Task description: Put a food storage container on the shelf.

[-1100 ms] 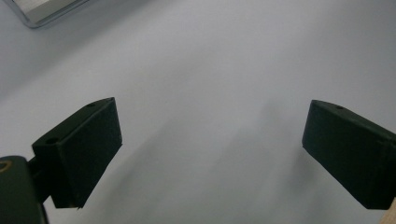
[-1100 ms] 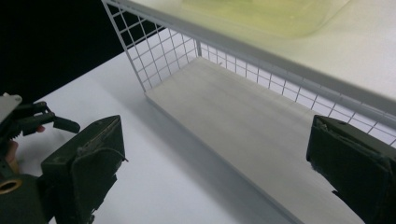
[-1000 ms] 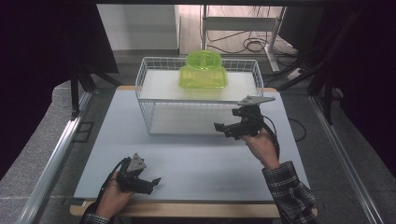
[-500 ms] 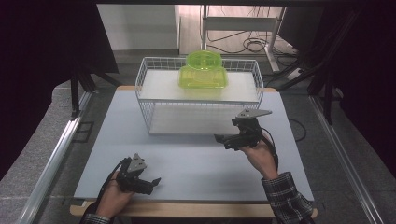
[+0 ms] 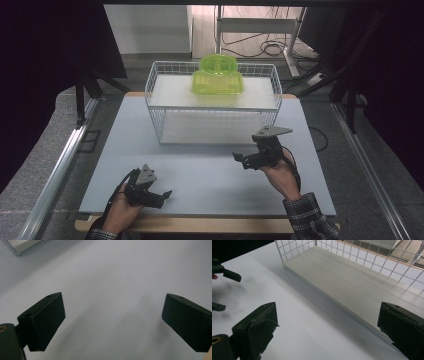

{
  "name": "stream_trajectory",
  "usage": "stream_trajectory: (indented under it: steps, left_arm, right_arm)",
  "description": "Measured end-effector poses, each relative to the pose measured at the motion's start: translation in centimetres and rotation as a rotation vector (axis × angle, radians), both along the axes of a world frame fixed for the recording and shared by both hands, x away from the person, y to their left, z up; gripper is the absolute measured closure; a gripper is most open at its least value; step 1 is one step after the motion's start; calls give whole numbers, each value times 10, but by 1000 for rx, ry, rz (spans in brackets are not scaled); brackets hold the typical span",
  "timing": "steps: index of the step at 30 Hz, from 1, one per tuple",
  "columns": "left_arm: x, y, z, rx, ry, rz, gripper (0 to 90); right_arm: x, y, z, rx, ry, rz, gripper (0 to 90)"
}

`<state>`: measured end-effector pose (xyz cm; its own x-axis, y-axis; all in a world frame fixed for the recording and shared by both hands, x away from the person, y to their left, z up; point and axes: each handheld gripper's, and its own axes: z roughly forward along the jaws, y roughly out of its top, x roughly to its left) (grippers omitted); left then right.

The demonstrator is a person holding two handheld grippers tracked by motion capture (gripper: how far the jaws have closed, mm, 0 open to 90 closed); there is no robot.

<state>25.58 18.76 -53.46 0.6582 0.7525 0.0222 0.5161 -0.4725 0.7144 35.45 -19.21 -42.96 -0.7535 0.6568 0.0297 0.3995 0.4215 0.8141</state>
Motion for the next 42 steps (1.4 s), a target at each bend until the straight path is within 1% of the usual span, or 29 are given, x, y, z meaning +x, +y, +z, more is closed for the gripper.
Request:
stream_trajectory:
  steps: [5,8,15,19,29,36,39,42]
  left_arm:
    - [0,0,0,-2,0,2,47]
    - [0,0,0,0,-2,2,47]
    - [0,0,0,3,-6,1,47]
    - [0,0,0,9,-7,-2,48]
    - [-1,-2,-2,13,-5,0,50]
    - [0,-3,-2,18,-6,-1,51]
    - [0,-3,-2,19,-6,-2,51]
    - [0,-3,-2,23,-5,-7,50]
  right_arm:
    - [-5,-4,-3,1,3,1,11]
    - [-9,-5,-4,5,-3,-1,7]
    - [-18,-11,-8,-6,-15,-5,7]
    - [-23,-17,-13,-9,-17,-14,7]
    - [-38,-41,-25,4,-15,-68,7]
    - [-44,-57,-35,9,-9,-105,7]
    - [-47,-62,-40,0,-2,-118,7]
    - [-48,-65,-46,-19,-3,-128,7]
